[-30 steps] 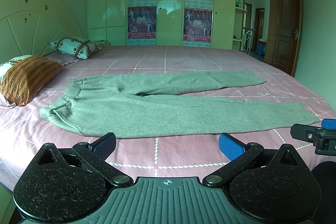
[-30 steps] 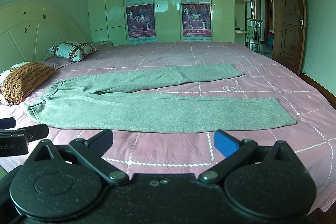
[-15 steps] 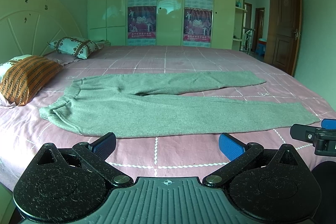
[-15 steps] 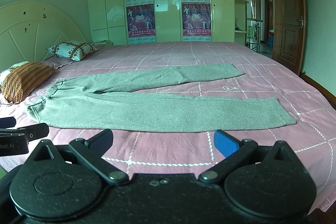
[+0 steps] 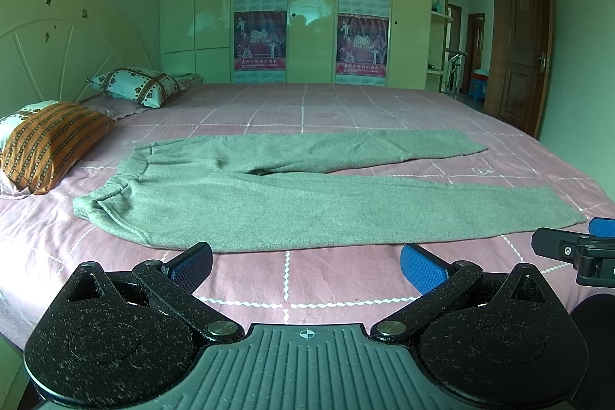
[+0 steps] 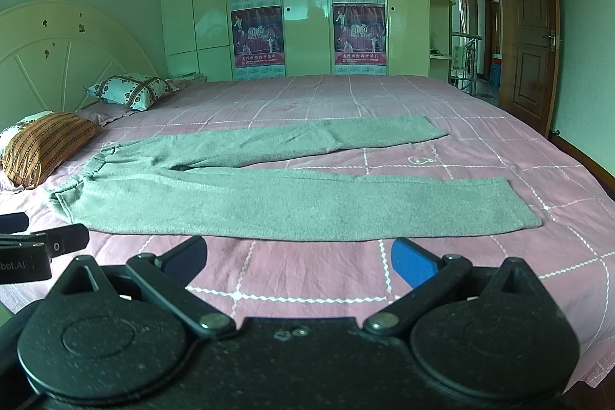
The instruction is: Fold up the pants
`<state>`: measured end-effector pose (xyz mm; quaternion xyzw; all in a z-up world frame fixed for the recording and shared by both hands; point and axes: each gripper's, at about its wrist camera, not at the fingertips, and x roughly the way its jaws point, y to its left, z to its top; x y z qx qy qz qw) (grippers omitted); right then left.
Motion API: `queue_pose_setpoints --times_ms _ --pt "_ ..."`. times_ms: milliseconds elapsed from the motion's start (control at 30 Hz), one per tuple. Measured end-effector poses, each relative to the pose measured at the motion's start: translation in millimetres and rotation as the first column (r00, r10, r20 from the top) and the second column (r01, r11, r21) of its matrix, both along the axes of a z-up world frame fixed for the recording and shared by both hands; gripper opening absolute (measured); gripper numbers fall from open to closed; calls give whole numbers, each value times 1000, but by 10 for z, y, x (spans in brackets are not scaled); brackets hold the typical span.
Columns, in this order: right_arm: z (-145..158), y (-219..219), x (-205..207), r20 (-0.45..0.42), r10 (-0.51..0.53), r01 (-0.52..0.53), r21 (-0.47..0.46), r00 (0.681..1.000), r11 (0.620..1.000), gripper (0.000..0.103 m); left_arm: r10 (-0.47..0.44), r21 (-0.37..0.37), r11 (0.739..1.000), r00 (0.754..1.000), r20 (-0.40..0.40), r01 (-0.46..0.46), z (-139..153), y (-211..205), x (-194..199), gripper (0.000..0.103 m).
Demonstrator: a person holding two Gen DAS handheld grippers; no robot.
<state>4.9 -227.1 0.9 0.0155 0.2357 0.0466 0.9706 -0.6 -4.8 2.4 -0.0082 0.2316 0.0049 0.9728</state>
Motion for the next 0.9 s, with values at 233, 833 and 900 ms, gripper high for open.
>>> queue_pose_setpoints --times_ms 233,833,900 --pt "-22 -1 -2 -1 1 -1 -1 1000 1000 97 2 1 1000 1000 -1 -2 -3 1 -3 103" --pt "109 -19 450 30 7 -7 0 1000 1000 97 46 -13 999 998 -40 -47 47 434 548 103" --pt "126 -56 566 22 6 -7 7 1000 1000 97 68 -31 997 996 -53 -70 32 543 682 103"
